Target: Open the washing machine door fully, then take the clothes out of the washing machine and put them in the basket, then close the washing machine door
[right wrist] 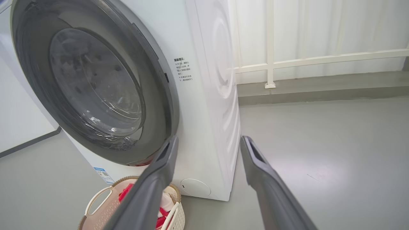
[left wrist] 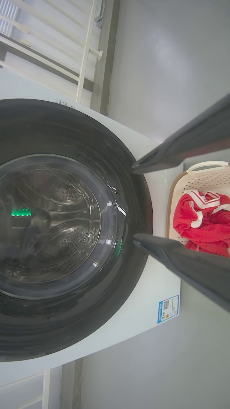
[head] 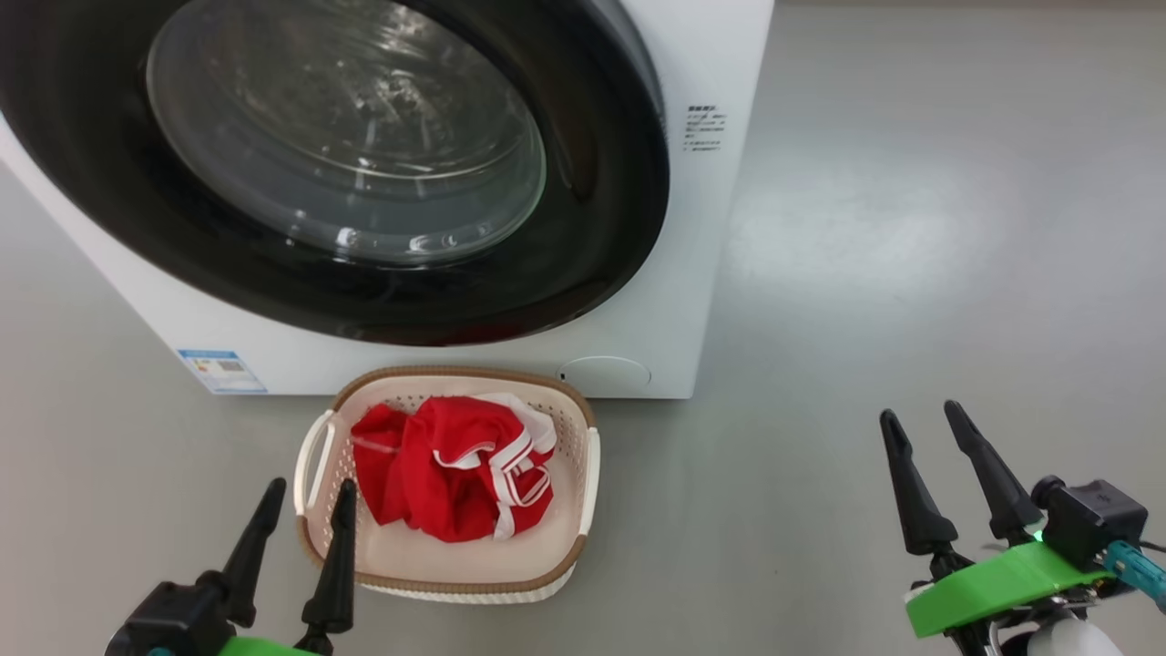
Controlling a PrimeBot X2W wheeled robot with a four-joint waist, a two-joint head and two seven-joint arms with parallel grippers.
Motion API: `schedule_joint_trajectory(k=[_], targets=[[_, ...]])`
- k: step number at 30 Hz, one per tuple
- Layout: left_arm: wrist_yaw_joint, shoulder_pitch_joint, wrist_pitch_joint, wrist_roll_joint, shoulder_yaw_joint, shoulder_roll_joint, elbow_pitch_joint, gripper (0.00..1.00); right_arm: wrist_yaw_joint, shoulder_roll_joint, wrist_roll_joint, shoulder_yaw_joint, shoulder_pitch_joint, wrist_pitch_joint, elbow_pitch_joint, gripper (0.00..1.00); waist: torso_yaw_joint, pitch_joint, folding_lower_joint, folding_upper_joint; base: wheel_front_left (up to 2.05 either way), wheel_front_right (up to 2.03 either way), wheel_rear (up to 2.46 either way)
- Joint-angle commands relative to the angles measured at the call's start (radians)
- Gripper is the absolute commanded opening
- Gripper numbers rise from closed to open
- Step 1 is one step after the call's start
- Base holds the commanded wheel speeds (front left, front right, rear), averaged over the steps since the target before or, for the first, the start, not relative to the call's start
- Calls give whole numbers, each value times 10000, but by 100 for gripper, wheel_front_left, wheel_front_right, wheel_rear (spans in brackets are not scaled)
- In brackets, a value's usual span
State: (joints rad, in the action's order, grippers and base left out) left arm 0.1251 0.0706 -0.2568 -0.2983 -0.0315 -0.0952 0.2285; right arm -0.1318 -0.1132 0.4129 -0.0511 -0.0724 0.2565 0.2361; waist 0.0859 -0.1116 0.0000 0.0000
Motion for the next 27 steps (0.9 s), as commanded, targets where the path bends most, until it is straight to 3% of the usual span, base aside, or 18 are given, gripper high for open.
schedule_joint_trajectory(k=[1, 27], targets=[[56, -23, -49, 106, 374, -242, -270, 100, 11, -8, 23, -47, 152, 53, -334, 100, -227, 232, 0, 0, 0, 0, 0], [56, -728, -49, 216, 577, -187, -444, 100, 11, 158, -40, 570, 1322, 53, -564, 100, -771, 718, 0, 0, 0, 0, 0]])
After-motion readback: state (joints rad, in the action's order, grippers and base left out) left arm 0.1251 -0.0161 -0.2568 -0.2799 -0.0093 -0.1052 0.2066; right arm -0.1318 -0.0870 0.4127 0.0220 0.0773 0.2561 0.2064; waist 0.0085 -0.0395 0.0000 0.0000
